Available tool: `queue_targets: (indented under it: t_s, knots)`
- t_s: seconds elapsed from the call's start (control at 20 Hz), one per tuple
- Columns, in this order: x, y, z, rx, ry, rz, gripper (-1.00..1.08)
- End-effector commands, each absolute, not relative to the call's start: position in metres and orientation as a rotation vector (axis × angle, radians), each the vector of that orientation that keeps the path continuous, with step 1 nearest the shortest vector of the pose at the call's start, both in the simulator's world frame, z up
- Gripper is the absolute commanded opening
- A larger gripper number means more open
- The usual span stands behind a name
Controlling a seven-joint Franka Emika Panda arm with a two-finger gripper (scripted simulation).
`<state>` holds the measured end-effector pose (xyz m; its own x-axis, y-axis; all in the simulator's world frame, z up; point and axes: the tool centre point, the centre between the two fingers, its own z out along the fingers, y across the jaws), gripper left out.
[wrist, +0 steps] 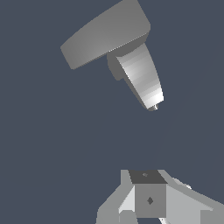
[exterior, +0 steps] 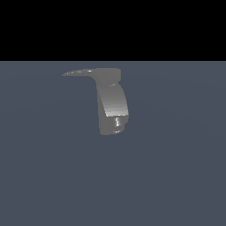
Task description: Turn on the faucet by rotating a designated handle.
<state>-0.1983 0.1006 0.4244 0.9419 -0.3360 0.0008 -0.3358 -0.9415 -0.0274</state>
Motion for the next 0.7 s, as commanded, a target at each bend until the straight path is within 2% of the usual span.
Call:
queue_targets:
  t_s: [0.0, 0.65]
  knots:
    - [-0.189, 0.110, 0.416, -3.054, 0.613, -0.008, -1.00]
    - [-0.134, 0.149, 0.377, -2.946, 1.013, -0.003, -1.00]
